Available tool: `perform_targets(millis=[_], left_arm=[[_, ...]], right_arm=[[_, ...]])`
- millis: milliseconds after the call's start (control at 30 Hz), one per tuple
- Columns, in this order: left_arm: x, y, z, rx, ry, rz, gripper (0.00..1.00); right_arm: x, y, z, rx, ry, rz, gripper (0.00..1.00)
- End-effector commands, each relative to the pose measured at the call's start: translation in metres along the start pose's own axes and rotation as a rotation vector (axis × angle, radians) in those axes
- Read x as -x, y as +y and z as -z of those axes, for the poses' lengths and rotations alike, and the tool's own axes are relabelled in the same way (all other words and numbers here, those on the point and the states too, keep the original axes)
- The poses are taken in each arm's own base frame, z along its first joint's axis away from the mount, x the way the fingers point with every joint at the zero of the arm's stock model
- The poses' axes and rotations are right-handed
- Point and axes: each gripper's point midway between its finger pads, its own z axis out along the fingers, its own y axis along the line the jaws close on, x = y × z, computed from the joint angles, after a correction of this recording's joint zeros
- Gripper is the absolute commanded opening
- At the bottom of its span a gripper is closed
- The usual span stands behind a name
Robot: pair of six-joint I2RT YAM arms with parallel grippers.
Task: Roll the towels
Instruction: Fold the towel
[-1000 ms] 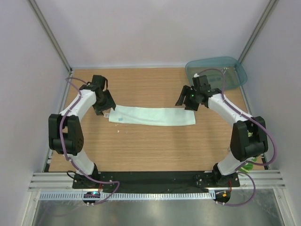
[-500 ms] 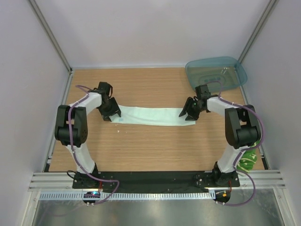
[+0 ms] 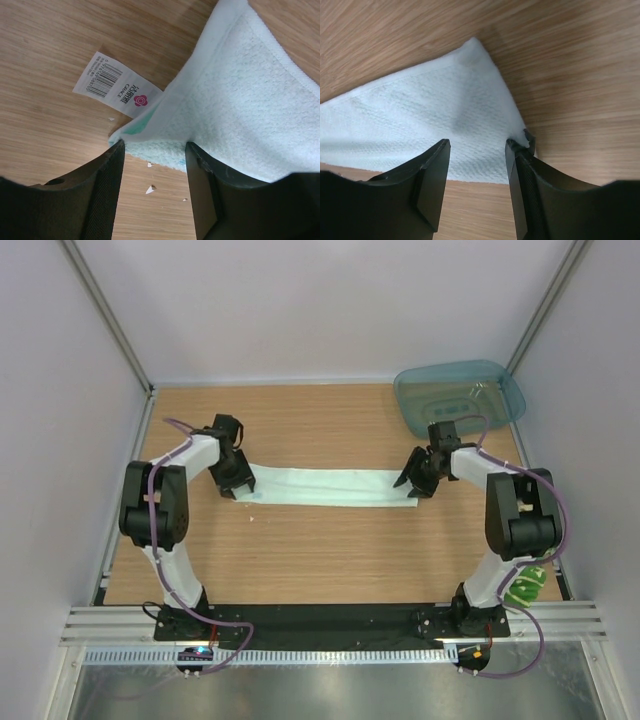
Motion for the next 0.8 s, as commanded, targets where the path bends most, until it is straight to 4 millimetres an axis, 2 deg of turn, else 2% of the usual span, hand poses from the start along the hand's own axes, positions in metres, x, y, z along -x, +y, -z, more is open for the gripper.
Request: perform_targets(millis=[0,67,167,200,300,367,400,433,467,500,533,567,600,633,700,733,767], left_arm=[[-0.034,0.037,-0.007,0.136,0.092,-0.029,0.54],[-0.039,0.036,-0.002,0.126,0.091,-0.039,0.54],[-0.040,0.028,0.008,0.102,0.077,-0.054,0.56],[-0.039,0.025,0.012,0.093,0.069,-0.058,0.57],[-0.032,0.013,0.029,0.062,0.038,-0.072,0.58],[-0.025,0.005,0.041,0.042,0.005,-0.075,0.59],[-0.021,0.002,0.048,0.025,-0.017,-0.073,0.59],[-0.017,-0.001,0.052,0.013,-0.035,-0.072,0.59],[-0.012,-0.005,0.055,-0.004,-0.055,-0.073,0.59],[-0.009,-0.008,0.055,-0.009,-0.063,-0.073,0.58],[-0.007,-0.009,0.055,-0.011,-0.065,-0.076,0.57],[-0.006,-0.011,0.054,-0.013,-0.063,-0.079,0.56],[-0.007,-0.012,0.049,-0.015,-0.047,-0.081,0.54],[-0.008,-0.012,0.048,-0.013,-0.043,-0.082,0.54],[-0.012,-0.010,0.040,-0.010,-0.030,-0.082,0.53],[-0.014,-0.009,0.037,-0.007,-0.026,-0.082,0.52],[-0.015,-0.007,0.035,-0.004,-0.025,-0.082,0.52]], right_arm=[[0.010,-0.032,0.016,-0.159,-0.073,0.025,0.56],[0.017,-0.028,0.029,-0.171,-0.108,0.047,0.59],[0.022,-0.003,0.048,-0.130,-0.146,0.107,0.62],[0.026,0.011,0.055,-0.102,-0.164,0.131,0.62],[0.006,0.064,0.072,0.022,-0.161,0.248,0.59],[-0.021,0.110,0.077,0.156,-0.126,0.321,0.53],[-0.041,0.132,0.081,0.265,-0.055,0.336,0.50],[-0.055,0.162,0.082,0.381,-0.044,0.370,0.41],[-0.066,0.179,0.083,0.454,-0.003,0.323,0.35],[-0.086,0.189,0.076,0.527,0.091,0.317,0.27],[-0.090,0.209,0.076,0.600,0.090,0.326,0.21],[-0.107,0.221,0.072,0.631,0.143,0.324,0.14],[-0.116,0.235,0.064,0.681,0.188,0.341,0.10],[-0.124,0.240,0.057,0.693,0.224,0.344,0.06],[-0.138,0.261,0.053,0.740,0.268,0.366,0.02],[-0.148,0.259,0.036,0.729,0.325,0.358,0.01],[-0.155,0.264,0.033,0.736,0.352,0.360,0.01]])
